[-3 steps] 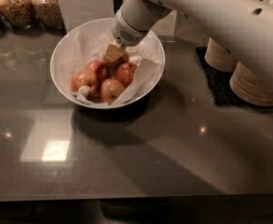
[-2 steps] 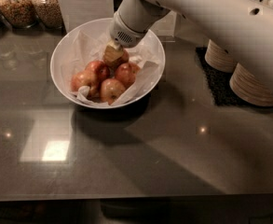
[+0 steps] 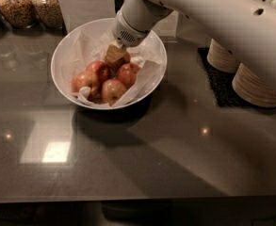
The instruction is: Pick apple from white bowl
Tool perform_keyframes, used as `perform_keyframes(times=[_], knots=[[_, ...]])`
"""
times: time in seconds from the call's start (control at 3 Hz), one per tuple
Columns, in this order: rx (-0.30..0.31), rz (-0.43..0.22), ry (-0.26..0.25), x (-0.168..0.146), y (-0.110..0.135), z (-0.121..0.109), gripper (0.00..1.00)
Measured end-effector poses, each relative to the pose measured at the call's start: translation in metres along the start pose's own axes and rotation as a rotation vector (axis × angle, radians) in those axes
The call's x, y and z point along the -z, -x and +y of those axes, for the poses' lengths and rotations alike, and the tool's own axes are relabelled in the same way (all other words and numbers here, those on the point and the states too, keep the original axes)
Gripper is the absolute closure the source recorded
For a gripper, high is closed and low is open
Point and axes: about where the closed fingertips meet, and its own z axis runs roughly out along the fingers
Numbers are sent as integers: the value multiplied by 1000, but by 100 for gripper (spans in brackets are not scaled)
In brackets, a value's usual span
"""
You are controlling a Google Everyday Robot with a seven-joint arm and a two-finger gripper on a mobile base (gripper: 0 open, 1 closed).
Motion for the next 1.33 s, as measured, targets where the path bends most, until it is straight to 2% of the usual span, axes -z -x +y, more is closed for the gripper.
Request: perform_keyframes(times=[0.33,0.67,1.0,1.33], knots=[[0,0,0,0,0,0,17],[-43,13,4,-12,-13,-10,0],[-43,13,4,-12,-13,-10,0],[-43,13,4,-12,-13,-10,19]])
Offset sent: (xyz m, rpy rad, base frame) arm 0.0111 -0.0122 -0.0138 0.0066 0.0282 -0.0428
